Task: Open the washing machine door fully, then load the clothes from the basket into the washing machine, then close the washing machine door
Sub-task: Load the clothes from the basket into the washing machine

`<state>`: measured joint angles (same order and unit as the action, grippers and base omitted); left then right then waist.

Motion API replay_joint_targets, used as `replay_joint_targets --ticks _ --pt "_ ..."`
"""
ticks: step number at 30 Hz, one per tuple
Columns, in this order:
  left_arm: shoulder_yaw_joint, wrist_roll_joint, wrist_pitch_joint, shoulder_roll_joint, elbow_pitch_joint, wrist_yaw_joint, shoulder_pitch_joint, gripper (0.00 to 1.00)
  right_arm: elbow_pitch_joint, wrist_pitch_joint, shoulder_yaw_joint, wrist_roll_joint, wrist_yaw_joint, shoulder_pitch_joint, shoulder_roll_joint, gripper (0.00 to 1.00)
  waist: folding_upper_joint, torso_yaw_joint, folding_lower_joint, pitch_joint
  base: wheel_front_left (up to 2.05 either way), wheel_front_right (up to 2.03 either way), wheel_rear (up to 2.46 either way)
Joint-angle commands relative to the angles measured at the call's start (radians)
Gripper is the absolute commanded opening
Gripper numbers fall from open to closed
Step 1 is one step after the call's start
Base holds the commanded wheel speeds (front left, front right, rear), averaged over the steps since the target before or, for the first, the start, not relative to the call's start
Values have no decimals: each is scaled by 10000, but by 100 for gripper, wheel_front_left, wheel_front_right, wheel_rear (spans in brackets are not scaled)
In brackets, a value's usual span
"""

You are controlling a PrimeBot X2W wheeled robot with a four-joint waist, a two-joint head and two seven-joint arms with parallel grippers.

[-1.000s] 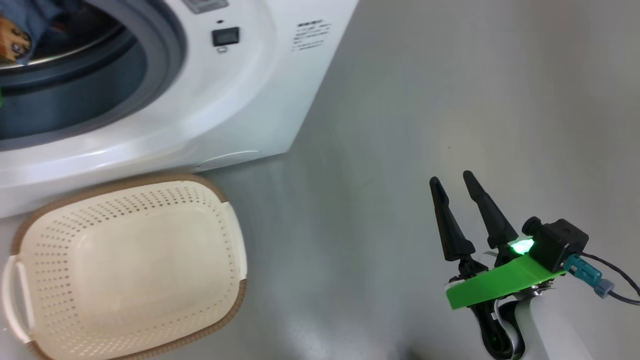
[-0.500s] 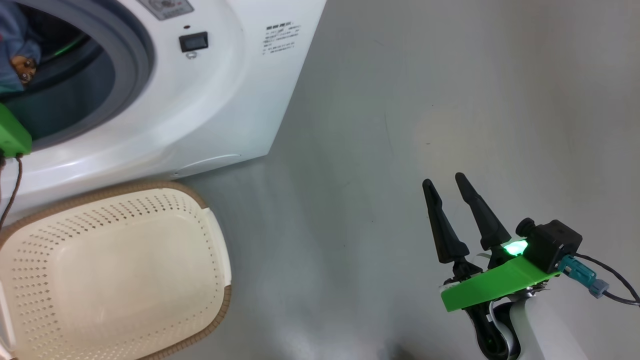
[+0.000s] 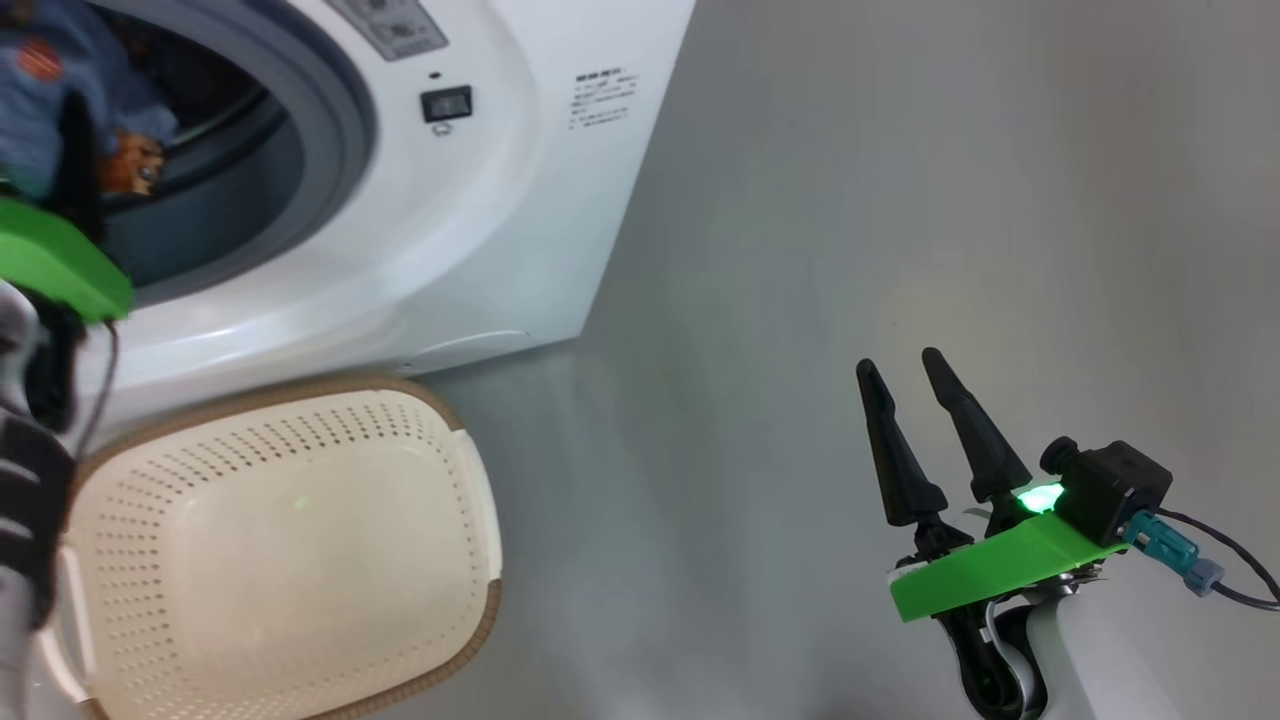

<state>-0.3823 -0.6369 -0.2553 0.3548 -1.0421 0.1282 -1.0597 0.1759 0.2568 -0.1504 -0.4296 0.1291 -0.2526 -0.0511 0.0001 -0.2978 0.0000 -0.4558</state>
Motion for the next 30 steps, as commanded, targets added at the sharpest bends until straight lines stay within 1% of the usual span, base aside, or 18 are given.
replay_joint_targets --ticks 1,5,12,21,30 --pt "327 -10 -62 346 311 25 186 100 -181 49 -165 112 16 63 8 100 -1 185 0 216 0 0 0" --pt "845 210 -63 110 958 25 891 100 -103 49 -135 122 16 177 -66 100 -1 360 0 580 0 0 0" --pt "2068 802 -63 -443 2146 25 2519 100 15 49 -21 66 16 537 -290 100 -1 655 0 1361 0 0 0" --pt "2837 1850 -64 -1018 3631 25 4460 100 74 49 171 -5 16 1027 -676 100 -1 1133 0 2222 0 0 0" --pt "3331 2381 -64 -1463 4891 25 6079 100 50 49 568 -9 16 1430 -932 100 -1 1589 0 2848 0 0 0"
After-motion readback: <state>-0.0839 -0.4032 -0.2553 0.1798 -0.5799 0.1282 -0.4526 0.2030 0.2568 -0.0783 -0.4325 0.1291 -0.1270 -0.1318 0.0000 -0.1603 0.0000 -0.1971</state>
